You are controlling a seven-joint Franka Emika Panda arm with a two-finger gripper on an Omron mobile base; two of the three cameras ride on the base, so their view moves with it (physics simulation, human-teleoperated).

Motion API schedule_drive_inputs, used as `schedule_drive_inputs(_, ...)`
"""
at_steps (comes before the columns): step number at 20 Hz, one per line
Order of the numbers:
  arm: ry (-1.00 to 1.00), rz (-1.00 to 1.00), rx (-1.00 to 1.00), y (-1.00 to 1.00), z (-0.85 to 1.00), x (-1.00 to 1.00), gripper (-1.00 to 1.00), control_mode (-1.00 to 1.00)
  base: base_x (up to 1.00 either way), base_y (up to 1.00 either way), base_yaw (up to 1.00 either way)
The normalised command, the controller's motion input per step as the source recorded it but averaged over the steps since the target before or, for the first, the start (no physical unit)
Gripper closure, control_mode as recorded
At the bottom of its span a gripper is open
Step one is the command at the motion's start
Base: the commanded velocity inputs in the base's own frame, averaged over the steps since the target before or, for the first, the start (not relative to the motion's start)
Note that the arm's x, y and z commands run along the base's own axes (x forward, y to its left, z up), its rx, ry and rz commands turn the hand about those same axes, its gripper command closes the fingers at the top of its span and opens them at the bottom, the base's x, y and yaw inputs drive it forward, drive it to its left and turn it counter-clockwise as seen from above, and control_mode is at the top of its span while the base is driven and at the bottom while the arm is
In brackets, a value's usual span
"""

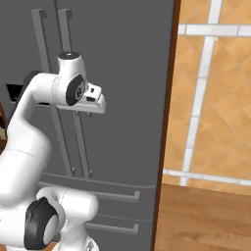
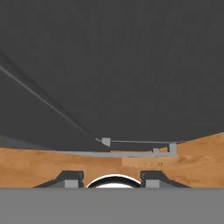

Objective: Grab a lemon wedge from the fridge and one ice cube from the ice bowl, and put them in the glass of lemonade.

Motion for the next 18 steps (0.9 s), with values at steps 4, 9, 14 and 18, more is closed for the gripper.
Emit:
schedule_drive_inputs(4, 0.00, 0.00, 0.00, 0.00, 0.00, -0.26, -1.00, -1.00, 0.00, 0.00, 0.00)
schedule_drive_inputs(9, 0.00, 0.00, 0.00, 0.21, 0.00, -0.47, -1.00, -1.00, 0.00, 0.00, 0.00)
schedule_drive_inputs(14, -0.06, 0.00, 0.00, 0.20, 0.00, -0.23, -1.00, -1.00, 0.00, 0.00, 0.00)
schedule_drive_inputs(18, -0.14, -0.05, 0.00, 0.09, 0.00, -0.03, -1.00, -1.00, 0.00, 0.00, 0.00)
